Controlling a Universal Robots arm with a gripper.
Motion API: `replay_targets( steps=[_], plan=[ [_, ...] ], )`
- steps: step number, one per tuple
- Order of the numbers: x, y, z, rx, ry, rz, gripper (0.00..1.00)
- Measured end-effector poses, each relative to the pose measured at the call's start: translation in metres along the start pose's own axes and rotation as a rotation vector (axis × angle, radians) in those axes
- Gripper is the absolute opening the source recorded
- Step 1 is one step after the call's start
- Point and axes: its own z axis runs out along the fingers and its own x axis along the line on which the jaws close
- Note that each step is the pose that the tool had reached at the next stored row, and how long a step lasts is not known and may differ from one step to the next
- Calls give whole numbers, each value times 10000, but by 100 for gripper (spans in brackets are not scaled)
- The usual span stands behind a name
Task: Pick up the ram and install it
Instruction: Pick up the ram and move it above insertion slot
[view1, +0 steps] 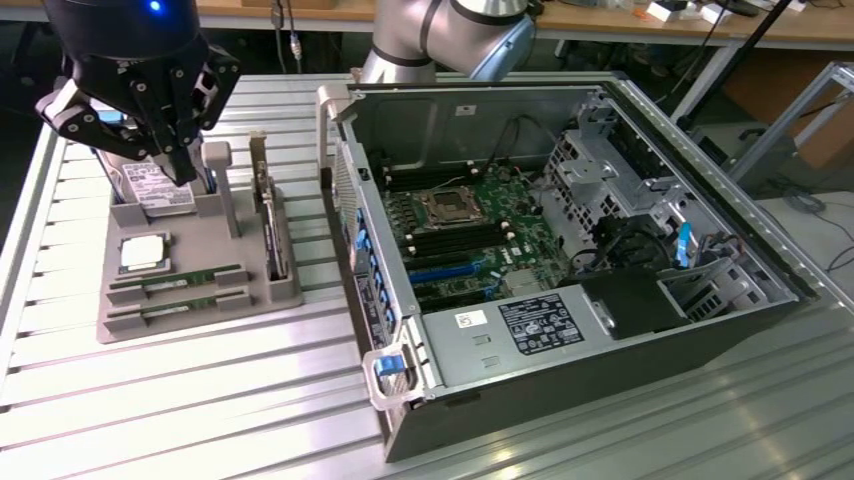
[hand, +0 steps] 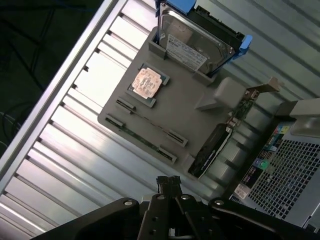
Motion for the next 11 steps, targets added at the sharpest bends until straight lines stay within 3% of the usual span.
replay_targets(
  steps=[11],
  plan=[
    [0,0,0,-30,52,-1235,10]
  ],
)
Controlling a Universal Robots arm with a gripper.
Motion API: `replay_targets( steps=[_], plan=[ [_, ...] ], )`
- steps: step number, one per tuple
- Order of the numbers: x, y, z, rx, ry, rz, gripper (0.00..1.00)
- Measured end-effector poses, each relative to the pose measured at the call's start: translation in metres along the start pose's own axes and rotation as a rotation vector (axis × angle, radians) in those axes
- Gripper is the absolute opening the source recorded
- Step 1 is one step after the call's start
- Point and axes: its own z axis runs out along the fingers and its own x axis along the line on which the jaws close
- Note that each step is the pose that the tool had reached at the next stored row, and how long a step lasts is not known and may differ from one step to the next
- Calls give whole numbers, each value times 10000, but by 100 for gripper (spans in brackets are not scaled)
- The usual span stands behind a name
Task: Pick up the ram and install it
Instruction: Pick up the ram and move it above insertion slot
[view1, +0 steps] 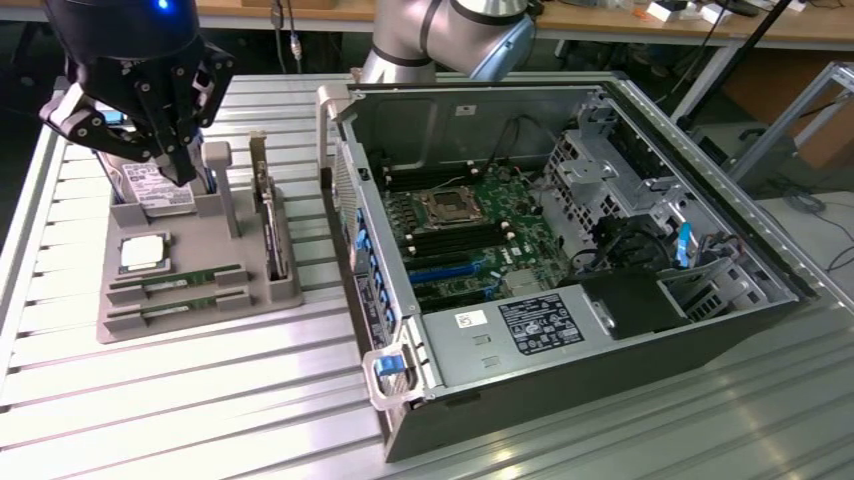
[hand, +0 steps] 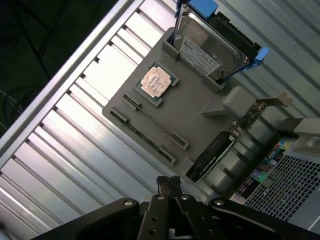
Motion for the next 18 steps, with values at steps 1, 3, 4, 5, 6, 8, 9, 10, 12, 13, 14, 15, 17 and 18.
replay_targets(
  steps=[1,3,4,5,6,8,9,10,12,13,14,15,17,18],
  plan=[
    [0,0,0,-4,6,-147,10],
    [0,0,1,-11,17,-431,10],
    [0,0,0,-13,22,-517,10],
    [0,0,0,-15,26,-613,10],
    [0,0,0,-18,30,-700,10],
    [0,0,0,-22,38,-898,10],
    [0,0,0,-26,43,-1033,10],
    [0,0,0,-30,50,-1186,10],
    [0,0,0,-35,59,-1394,10],
    [0,0,0,-37,63,-1504,10],
    [0,0,0,-40,67,-1591,10],
    [0,0,0,-44,75,-1781,10],
    [0,0,0,-51,86,-2049,10],
    [0,0,0,-54,92,-2198,10]
  ],
)
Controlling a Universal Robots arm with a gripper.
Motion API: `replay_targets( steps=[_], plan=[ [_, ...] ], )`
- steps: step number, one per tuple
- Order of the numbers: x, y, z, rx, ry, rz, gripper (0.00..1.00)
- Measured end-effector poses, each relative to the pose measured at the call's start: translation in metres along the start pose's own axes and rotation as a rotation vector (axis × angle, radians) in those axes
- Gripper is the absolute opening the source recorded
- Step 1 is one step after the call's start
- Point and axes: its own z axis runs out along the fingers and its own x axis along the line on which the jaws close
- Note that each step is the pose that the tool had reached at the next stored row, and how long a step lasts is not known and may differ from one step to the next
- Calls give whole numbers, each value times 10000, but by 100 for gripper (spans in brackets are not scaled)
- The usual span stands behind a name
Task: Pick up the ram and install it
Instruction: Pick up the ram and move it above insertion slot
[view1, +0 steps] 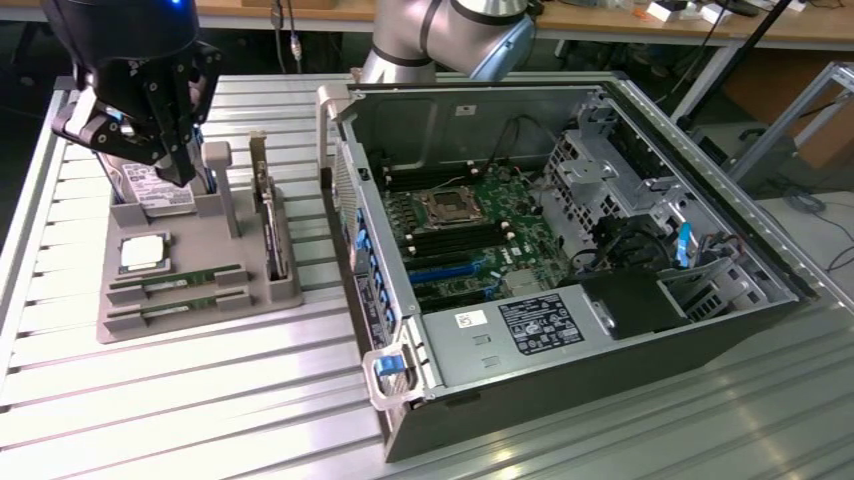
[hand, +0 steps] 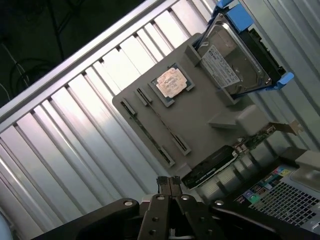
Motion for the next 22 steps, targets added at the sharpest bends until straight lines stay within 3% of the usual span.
replay_targets(
  steps=[22],
  plan=[
    [0,0,0,-53,90,-2138,10]
  ],
)
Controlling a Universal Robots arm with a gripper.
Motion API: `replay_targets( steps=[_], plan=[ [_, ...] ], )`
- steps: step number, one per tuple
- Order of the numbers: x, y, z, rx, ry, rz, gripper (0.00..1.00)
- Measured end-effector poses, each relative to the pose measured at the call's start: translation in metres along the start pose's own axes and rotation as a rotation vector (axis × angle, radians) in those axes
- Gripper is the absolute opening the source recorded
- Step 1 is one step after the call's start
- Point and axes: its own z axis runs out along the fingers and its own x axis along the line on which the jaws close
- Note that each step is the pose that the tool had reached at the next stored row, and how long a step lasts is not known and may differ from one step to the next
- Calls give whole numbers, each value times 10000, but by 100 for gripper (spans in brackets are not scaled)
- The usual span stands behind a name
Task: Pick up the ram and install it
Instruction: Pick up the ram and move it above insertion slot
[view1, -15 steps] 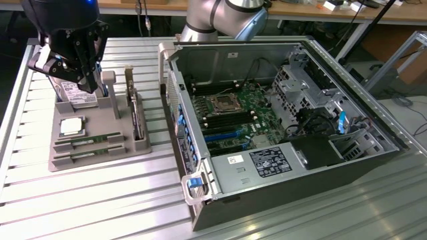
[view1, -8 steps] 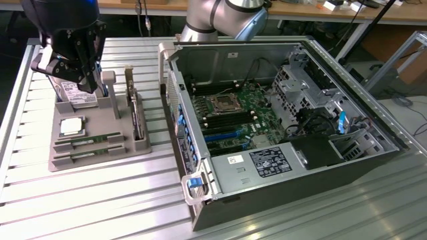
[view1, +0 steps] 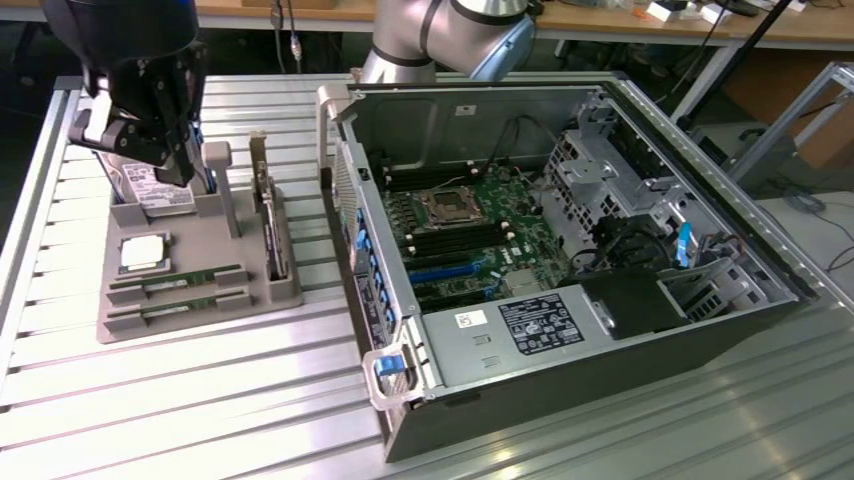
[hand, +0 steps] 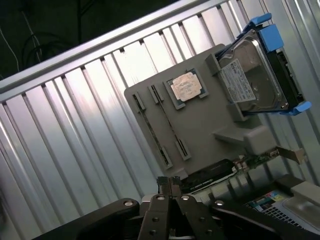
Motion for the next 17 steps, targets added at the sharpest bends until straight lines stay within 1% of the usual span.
replay_targets(
  steps=[4,13,14,15,16,17],
  plan=[
    [0,0,0,-12,21,-479,10],
    [2,-1,-1,-13,22,-510,10],
    [4,-2,-1,-13,22,-511,11],
    [8,-4,0,-13,21,-511,23],
    [9,-4,0,-13,21,-510,29],
    [8,-4,0,-13,22,-510,29]
  ],
)
